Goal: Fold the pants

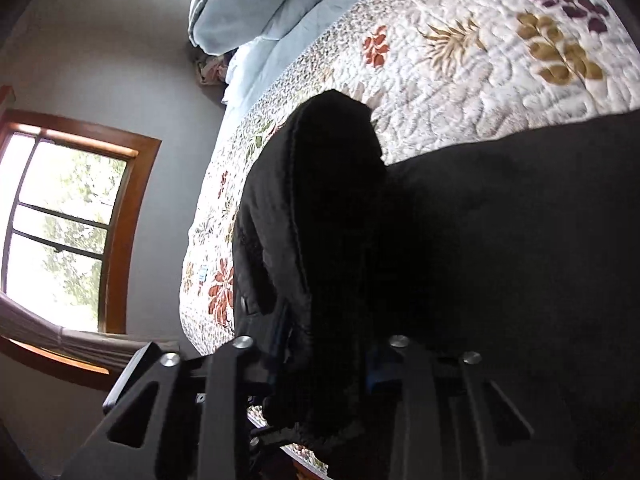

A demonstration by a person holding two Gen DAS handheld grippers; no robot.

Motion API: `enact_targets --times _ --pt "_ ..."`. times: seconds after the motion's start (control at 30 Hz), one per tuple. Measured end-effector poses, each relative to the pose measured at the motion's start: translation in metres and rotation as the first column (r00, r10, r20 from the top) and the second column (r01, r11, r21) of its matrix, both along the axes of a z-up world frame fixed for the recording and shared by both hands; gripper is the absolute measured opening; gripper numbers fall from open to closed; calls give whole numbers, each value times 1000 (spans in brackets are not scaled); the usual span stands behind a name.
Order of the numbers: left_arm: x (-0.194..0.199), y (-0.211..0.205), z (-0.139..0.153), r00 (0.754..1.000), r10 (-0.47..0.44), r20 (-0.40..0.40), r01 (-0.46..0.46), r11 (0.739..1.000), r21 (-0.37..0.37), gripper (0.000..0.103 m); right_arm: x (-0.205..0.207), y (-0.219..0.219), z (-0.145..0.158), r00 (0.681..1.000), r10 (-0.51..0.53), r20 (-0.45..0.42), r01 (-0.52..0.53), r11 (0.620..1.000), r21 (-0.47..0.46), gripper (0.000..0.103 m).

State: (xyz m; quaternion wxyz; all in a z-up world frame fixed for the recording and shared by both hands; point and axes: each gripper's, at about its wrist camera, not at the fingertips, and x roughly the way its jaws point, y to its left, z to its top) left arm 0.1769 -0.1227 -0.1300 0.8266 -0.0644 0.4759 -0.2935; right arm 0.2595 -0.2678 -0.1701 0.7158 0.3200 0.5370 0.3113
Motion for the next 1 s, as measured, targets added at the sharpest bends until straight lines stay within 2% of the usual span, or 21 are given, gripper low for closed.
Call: enact_targets --times 0.13,0.2,0.4,0.63,0.73,0.83,0.9,1.0 --pt "-6 -2 11 1000 13 -5 -12 999 39 52 2 0 -5 1000 -7 1 7 1000 7 24" --pt "-13 1 26 999 33 26 -34 998 51 66 3 -1 -6 1000 -13 -5 13 1000 12 22" --pt "-22 15 59 992 70 102 -81 990 114 68 3 -8 -10 999 -27 -19 28 999 45 21" --pt "-22 25 78 983 94 159 -120 980 162 71 1 -10 -8 999 -44 -31 46 996 73 20" --pt "-13 34 67 984 120 133 -142 976 165 72 1 -11 -9 998 -49 -37 52 995 81 20" --pt "4 56 45 977 200 70 -210 958 196 72 -1 -14 -10 998 -53 -45 57 993 104 20" --pt "13 76 33 963 267 18 -265 943 202 72 -4 -18 -8 997 -55 -50 61 990 128 20" --pt "18 106 31 942 334 -33 -327 934 142 74 -9 -25 -2 997 -56 -47 63 984 169 19"
